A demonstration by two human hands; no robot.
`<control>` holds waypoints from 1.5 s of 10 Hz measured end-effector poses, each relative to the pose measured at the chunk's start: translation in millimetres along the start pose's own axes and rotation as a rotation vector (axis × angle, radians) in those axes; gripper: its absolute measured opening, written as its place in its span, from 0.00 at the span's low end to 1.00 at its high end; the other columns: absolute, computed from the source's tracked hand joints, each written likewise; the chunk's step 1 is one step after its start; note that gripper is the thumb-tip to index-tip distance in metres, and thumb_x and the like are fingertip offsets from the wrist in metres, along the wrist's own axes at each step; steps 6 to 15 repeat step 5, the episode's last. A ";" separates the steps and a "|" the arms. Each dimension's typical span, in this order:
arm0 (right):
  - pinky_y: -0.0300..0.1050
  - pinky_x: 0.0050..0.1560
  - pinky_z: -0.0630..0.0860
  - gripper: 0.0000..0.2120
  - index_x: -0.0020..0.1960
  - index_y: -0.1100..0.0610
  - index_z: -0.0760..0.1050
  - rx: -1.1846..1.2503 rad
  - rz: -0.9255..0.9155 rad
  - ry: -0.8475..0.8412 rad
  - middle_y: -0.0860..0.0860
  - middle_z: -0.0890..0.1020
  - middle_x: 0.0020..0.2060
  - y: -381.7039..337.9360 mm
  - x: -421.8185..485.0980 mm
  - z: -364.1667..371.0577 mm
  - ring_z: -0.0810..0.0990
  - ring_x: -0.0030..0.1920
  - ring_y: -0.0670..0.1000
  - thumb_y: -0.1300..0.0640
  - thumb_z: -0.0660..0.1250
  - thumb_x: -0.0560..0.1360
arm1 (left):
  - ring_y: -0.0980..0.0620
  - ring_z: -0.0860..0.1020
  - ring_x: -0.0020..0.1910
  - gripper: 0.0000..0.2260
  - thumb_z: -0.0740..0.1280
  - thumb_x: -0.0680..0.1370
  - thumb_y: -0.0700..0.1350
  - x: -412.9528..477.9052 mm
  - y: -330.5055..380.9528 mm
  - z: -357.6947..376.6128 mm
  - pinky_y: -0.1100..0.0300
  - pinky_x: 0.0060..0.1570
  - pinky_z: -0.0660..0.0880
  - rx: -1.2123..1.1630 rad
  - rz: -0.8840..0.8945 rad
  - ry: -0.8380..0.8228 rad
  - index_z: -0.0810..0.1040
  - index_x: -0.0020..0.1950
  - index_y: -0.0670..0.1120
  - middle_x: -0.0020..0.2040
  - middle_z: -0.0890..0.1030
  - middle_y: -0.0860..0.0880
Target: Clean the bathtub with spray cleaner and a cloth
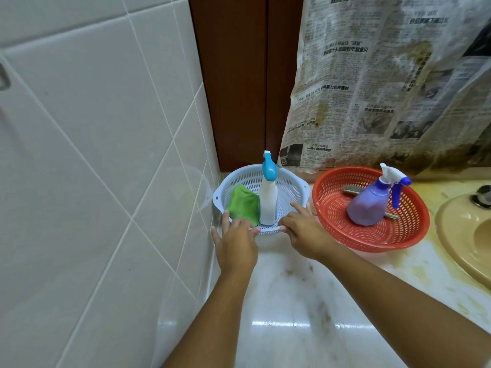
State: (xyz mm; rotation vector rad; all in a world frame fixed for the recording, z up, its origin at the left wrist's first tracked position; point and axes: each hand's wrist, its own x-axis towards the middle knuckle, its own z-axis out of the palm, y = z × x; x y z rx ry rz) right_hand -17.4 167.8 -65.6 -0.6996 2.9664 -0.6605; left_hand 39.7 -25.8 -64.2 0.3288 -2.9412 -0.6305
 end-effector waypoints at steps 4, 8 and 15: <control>0.37 0.61 0.57 0.13 0.55 0.58 0.81 0.000 -0.110 0.037 0.51 0.80 0.51 2.6 2.5 2.9 0.68 0.65 0.53 0.51 0.61 0.85 | 0.51 0.52 0.83 0.15 0.56 0.86 0.55 6.9 -9.4 6.1 0.43 0.79 0.54 -0.009 0.090 0.002 0.80 0.63 0.52 0.69 0.76 0.56; 0.37 0.62 0.59 0.12 0.55 0.55 0.80 0.019 -0.103 0.046 0.48 0.79 0.52 -1.1 -11.4 7.9 0.67 0.64 0.49 0.50 0.61 0.85 | 0.50 0.55 0.82 0.12 0.58 0.86 0.54 -6.3 -15.3 13.7 0.44 0.77 0.59 -0.003 0.118 0.050 0.80 0.60 0.54 0.66 0.77 0.57; 0.37 0.62 0.59 0.12 0.55 0.55 0.80 0.019 -0.103 0.046 0.48 0.79 0.52 -1.1 -11.4 7.9 0.67 0.64 0.49 0.50 0.61 0.85 | 0.50 0.55 0.82 0.12 0.58 0.86 0.54 -6.3 -15.3 13.7 0.44 0.77 0.59 -0.003 0.118 0.050 0.80 0.60 0.54 0.66 0.77 0.57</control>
